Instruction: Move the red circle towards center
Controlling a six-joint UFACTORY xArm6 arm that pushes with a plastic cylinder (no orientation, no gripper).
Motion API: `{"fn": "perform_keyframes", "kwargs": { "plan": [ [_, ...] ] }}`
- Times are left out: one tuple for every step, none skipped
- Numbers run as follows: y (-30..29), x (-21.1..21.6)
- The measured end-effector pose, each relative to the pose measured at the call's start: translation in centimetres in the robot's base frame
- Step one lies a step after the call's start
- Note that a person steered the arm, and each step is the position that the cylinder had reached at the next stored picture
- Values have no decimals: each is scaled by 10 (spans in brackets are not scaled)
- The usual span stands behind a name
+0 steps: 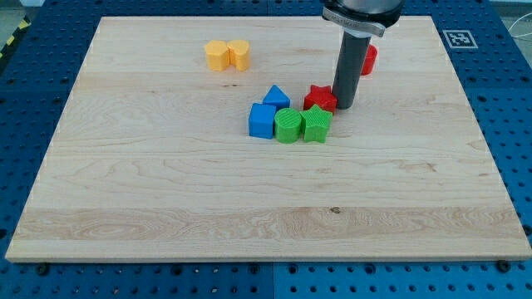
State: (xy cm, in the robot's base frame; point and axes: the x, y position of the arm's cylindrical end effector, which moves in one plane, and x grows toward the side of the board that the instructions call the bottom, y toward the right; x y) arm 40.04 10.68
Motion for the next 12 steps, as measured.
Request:
{"fn": "perform_keyframes", "kwargs": {
  "plan": [
    [37, -14],
    [54, -45],
    [54, -93],
    [55, -115],
    [108, -128],
    [112, -165],
    [80, -171],
    [55, -152],
    [29, -126],
    [3, -97],
    [-12, -118],
    [-46, -129]
  ]
}}
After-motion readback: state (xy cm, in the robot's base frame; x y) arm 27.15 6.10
